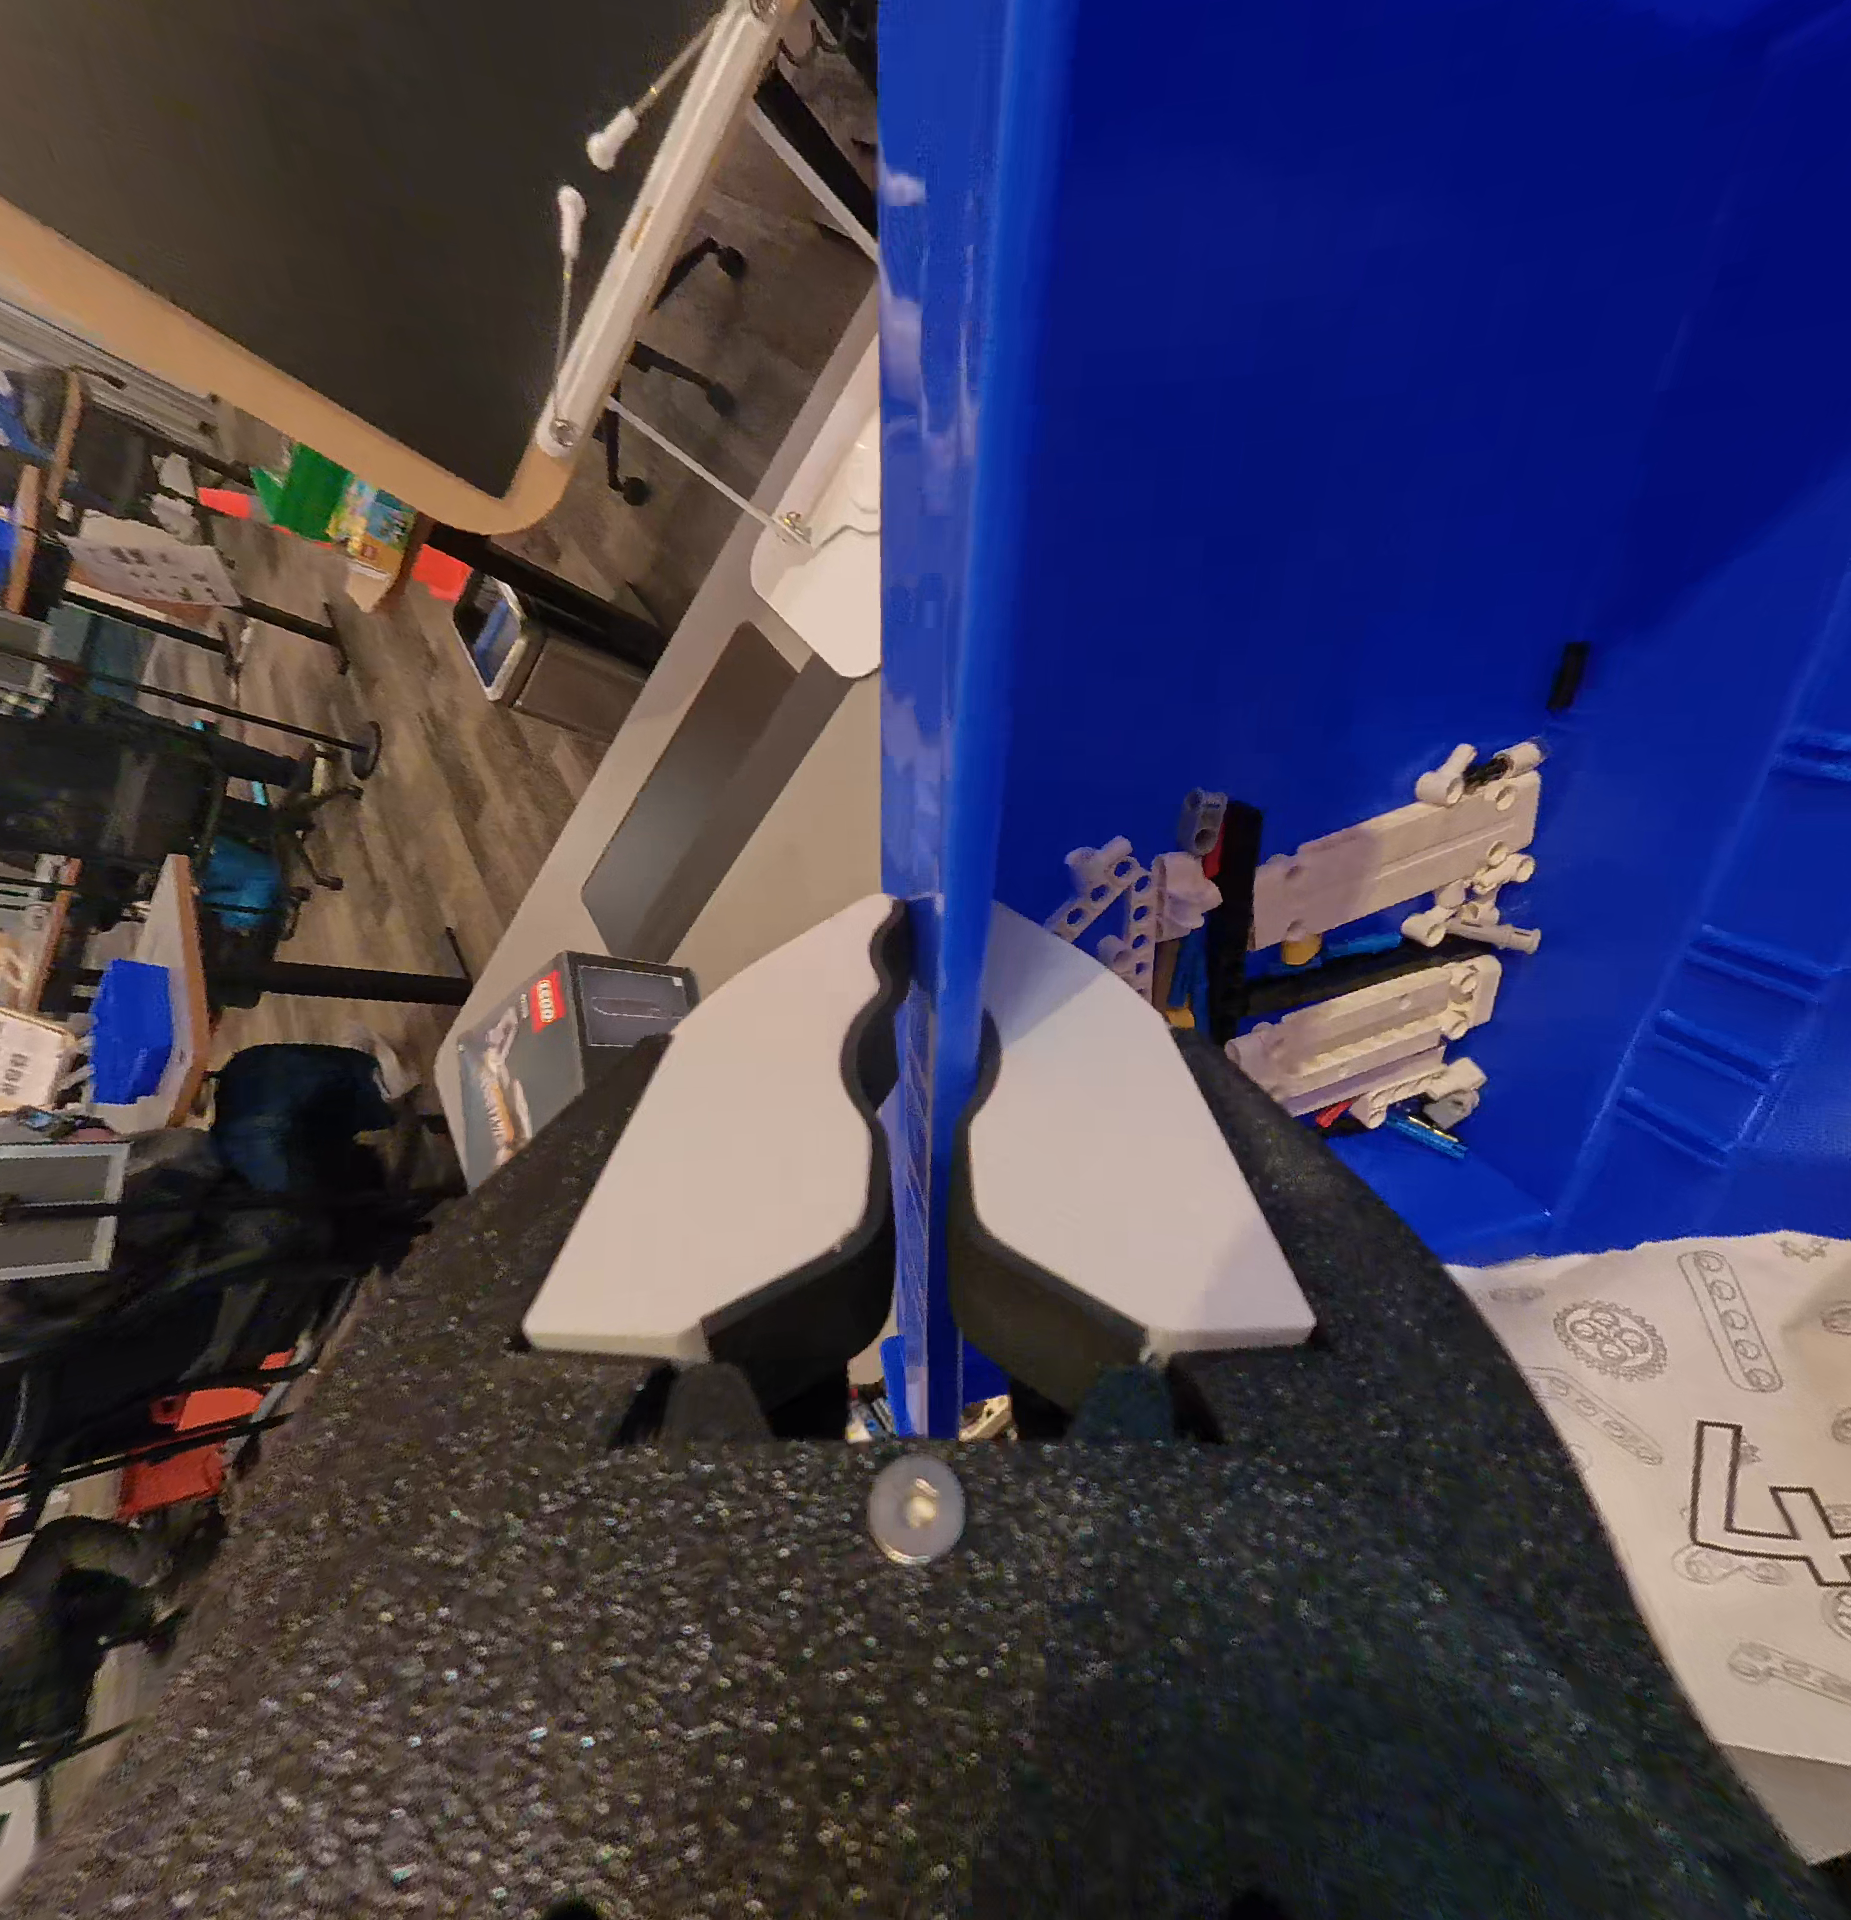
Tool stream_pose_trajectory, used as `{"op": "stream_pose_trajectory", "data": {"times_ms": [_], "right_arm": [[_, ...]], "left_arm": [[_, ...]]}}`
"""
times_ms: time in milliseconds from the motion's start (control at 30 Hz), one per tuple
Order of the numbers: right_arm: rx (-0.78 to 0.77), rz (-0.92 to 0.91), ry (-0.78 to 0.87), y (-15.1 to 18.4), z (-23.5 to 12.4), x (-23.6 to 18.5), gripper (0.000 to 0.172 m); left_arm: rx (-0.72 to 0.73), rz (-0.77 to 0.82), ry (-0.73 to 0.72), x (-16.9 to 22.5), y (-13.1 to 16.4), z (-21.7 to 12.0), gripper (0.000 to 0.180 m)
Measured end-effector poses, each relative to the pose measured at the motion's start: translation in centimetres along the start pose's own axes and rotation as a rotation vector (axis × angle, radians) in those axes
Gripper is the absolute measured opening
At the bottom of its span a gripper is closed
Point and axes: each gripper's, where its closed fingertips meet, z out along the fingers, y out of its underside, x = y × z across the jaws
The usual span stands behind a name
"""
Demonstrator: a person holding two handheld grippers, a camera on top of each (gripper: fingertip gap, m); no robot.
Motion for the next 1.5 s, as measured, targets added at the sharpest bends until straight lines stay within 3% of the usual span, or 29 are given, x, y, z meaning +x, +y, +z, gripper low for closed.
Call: {"op": "stream_pose_trajectory", "data": {"times_ms": [467, 767, 1500], "right_arm": [[0.016, -0.095, 0.090, -0.6, -0.4, 0.2, 0.000], [0.060, -0.122, 0.130, -1.0, -1.1, -0.3, 0.000], [0.077, 0.033, 0.118, 1.3, -0.2, 1.0, 0.000]], "left_arm": [[0.167, 0.048, -0.253, 0.1, -0.4, -5.8, 0.006], [0.201, 0.119, -0.312, 0.8, -2.2, -7.6, 0.006], [0.189, 0.113, -0.236, 2.2, -1.5, -3.2, 0.006]]}}
